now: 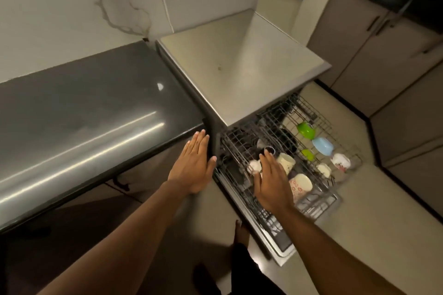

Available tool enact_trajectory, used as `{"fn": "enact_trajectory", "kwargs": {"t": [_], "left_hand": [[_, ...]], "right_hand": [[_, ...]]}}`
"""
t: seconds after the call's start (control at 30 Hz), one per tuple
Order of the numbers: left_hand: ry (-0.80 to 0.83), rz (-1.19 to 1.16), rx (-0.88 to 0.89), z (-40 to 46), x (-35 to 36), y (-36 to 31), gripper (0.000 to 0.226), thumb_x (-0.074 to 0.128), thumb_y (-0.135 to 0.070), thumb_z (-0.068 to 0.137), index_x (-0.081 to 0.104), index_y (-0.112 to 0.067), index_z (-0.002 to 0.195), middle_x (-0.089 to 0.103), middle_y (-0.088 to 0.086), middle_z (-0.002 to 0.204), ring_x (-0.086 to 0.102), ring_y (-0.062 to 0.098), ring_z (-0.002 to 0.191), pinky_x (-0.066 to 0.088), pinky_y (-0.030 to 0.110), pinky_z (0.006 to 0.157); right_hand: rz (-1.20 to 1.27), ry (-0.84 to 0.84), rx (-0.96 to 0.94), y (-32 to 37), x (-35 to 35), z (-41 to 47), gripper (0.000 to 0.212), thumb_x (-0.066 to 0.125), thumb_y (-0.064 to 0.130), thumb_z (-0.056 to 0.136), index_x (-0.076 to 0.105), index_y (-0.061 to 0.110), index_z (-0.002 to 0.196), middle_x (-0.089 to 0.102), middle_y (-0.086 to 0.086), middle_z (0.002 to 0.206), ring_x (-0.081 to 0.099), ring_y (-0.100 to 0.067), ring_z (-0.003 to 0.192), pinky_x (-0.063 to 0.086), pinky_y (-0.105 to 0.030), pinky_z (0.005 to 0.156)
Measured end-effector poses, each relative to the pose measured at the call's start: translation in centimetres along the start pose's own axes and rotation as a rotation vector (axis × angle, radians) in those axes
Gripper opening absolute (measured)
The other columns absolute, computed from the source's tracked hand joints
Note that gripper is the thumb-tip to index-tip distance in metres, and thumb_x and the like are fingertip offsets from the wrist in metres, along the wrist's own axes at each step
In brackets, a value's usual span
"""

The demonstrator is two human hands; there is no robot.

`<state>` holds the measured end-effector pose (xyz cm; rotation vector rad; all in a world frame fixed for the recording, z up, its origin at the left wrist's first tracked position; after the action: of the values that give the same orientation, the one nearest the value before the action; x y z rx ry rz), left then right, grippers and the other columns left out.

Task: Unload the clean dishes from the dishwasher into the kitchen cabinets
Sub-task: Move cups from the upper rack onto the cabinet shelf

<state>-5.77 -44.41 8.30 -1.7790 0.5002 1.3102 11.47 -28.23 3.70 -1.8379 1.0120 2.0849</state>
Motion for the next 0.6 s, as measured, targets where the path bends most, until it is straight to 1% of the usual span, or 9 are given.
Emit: {"fn": "enact_trajectory", "kwargs": {"t": [0.03,0.07,0.2,0.23,0.3,0.33,0.4,0.5,0.6], "left_hand": [[0.035,-0.007,0.014,0.6,0.9,-0.8,0.068,0.025,-0.045,0.103,0.002,-0.011,0.157,-0.007,0.004,0.165,-0.014,0.013,0.15,-0.002,0.033,0.124],[0.022,-0.011,0.023,0.6,0.8,-0.9,0.068,0.026,-0.045,0.103,0.002,-0.011,0.157,-0.006,0.003,0.165,-0.013,0.013,0.15,-0.002,0.033,0.123],[0.152,-0.021,0.08,2.1,4.1,-3.3,0.067,0.027,-0.045,0.104,0.004,-0.012,0.157,-0.003,0.002,0.165,-0.01,0.013,0.151,-0.001,0.033,0.124],[0.139,-0.018,0.089,2.2,3.9,-3.4,0.067,0.028,-0.044,0.104,0.004,-0.012,0.157,-0.003,0.002,0.165,-0.009,0.013,0.151,0.001,0.035,0.124],[0.207,-0.017,0.101,3.2,5.1,-4.1,0.067,0.03,-0.044,0.103,0.005,-0.011,0.157,-0.001,0.003,0.165,-0.008,0.014,0.151,0.004,0.037,0.124],[0.19,-0.004,0.114,3.5,4.9,-4.2,0.067,0.031,-0.044,0.103,0.006,-0.011,0.157,0.0,0.004,0.165,-0.007,0.015,0.151,0.005,0.038,0.124],[0.247,0.014,0.119,4.3,6.5,-4.7,0.068,0.032,-0.043,0.103,0.008,-0.01,0.156,0.003,0.006,0.165,-0.004,0.017,0.152,0.006,0.039,0.124],[0.277,0.039,0.135,5.7,7.8,-5.1,0.068,0.035,-0.042,0.102,0.011,-0.008,0.156,0.007,0.009,0.164,0.0,0.02,0.152,0.007,0.039,0.124],[0.301,0.063,0.144,6.8,9.3,-5.4,0.067,0.035,-0.042,0.102,0.012,-0.008,0.155,0.009,0.01,0.164,0.001,0.021,0.152,0.006,0.038,0.124]], "right_hand": [[0.005,0.005,0.048,-1.2,0.2,-0.5,0.055,0.033,0.032,0.102,0.029,0.011,0.152,0.021,-0.007,0.162,0.014,-0.019,0.15,0.006,-0.031,0.12],[0.005,-0.004,0.044,-1.2,0.1,-0.3,0.054,0.035,0.031,0.102,0.03,0.01,0.152,0.024,-0.008,0.161,0.017,-0.021,0.15,0.008,-0.032,0.12],[0.045,0.044,0.195,-4.8,2.1,-1.8,0.06,0.03,0.035,0.097,0.035,0.005,0.149,0.032,-0.014,0.157,0.026,-0.026,0.146,0.018,-0.04,0.121],[0.04,0.036,0.193,-4.9,2.0,-1.7,0.058,0.032,0.033,0.098,0.035,0.005,0.149,0.031,-0.014,0.157,0.026,-0.026,0.146,0.018,-0.039,0.121],[0.072,0.052,0.274,-6.3,3.0,-1.9,0.054,0.039,0.027,0.1,0.033,0.006,0.149,0.031,-0.014,0.157,0.026,-0.026,0.146,0.018,-0.038,0.121],[0.074,0.038,0.263,-6.2,2.8,-1.6,0.053,0.042,0.025,0.1,0.033,0.005,0.149,0.031,-0.014,0.157,0.028,-0.027,0.145,0.019,-0.039,0.121],[0.116,0.062,0.339,-7.7,4.2,-1.8,0.052,0.043,0.021,0.099,0.035,0.005,0.148,0.035,-0.015,0.155,0.032,-0.03,0.142,0.023,-0.039,0.118],[0.145,0.071,0.406,-9.4,5.3,-1.4,0.051,0.045,0.016,0.098,0.035,0.006,0.147,0.04,-0.017,0.151,0.038,-0.034,0.138,0.029,-0.04,0.114],[0.164,0.091,0.422,-11.1,6.3,-0.8,0.052,0.048,0.012,0.097,0.034,0.006,0.147,0.046,-0.018,0.145,0.045,-0.037,0.129,0.036,-0.042,0.106]]}}
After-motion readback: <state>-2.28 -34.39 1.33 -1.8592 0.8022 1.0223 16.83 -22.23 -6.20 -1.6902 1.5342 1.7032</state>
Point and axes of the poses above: each hand's wrist, its own z-axis towards the middle knuckle, its own x-axis out of the palm, y = z × x, the point moved 2 cm from there along z, towards the middle knuckle
